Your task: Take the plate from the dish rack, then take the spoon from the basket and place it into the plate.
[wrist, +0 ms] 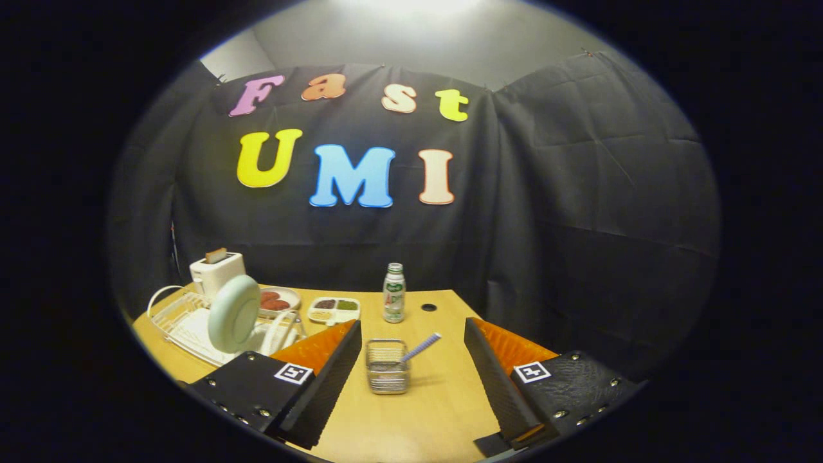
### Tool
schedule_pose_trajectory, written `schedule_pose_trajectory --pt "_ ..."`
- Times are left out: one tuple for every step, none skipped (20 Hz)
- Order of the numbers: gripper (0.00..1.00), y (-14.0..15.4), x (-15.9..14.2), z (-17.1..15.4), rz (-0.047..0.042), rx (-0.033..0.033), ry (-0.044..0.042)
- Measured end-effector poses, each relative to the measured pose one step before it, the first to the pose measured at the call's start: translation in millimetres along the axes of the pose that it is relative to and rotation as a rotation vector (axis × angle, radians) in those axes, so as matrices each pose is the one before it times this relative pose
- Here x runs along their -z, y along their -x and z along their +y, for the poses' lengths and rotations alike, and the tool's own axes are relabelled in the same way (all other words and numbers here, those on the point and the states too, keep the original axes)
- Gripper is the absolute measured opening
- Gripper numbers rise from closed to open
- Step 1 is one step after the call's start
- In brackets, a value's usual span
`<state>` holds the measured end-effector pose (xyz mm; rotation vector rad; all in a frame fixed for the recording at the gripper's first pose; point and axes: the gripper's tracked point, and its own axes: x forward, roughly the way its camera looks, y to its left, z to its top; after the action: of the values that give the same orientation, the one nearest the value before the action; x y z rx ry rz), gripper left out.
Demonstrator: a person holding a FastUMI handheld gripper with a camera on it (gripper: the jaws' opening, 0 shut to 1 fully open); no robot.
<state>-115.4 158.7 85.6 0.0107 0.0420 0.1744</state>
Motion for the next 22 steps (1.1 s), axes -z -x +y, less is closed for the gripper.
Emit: schedule_pose_trajectory --pt "0.98 0.10 -5.59 21.50 -0.00864 -0.03582 -0.01497" --pt "0.98 -0.83 -5.48 22.19 -0.00927 -0.03326 -0.01293" --pt "0.98 -3.67 -2.81 19.41 -0.00507 -0.03032 -0.01419" --pt "0.98 -4.04 -2.76 20.05 -0.00218 -0.03317 -0.01389" --pt "0.98 -5.37 -1.40 17.92 -0.00270 -0.02814 -0.01134" --pt "0.98 -5.02 -1.76 15.71 0.00154 -0.02082 -0.00664" --pt "0.98 -5.91 0.64 12.77 0.00364 -0.01664 -0.00482" --pt "0.98 -6.27 0.45 12.28 0.00839 -0.01361 -0.00828" --pt "0.98 -6.11 3.26 12.29 0.00920 -0.01245 -0.01120" --pt "0.98 -8.36 2.19 10.16 0.01109 -0.00741 -0.01014" --pt "0.98 -6.93 3.95 8.18 0.01524 -0.00488 -0.01304" --pt "0.98 -9.34 5.40 7.19 0.01797 -0.00083 -0.01559" --pt "0.98 -8.57 3.82 5.80 0.01918 0.00367 -0.01761" --pt "0.98 -9.29 5.23 5.13 0.02221 0.00134 -0.02078" --pt "0.98 -11.22 7.51 5.79 0.02773 0.00168 -0.02067" --pt "0.98 -9.43 7.18 3.04 0.02224 0.00877 -0.01538" --pt "0.98 -9.96 5.98 1.56 0.02509 0.01439 -0.01177" --pt "0.94 -8.88 6.53 3.13 0.02529 0.00499 -0.01061" --pt "0.89 -11.97 6.48 4.54 0.02059 0.00240 -0.00984" --pt "0.87 -8.56 4.40 3.67 0.02047 -0.00077 -0.00956" --pt "0.87 -9.55 5.24 2.26 0.02775 0.00241 -0.01024" --pt "0.87 -9.79 7.49 1.56 0.02894 -0.00061 -0.01372"
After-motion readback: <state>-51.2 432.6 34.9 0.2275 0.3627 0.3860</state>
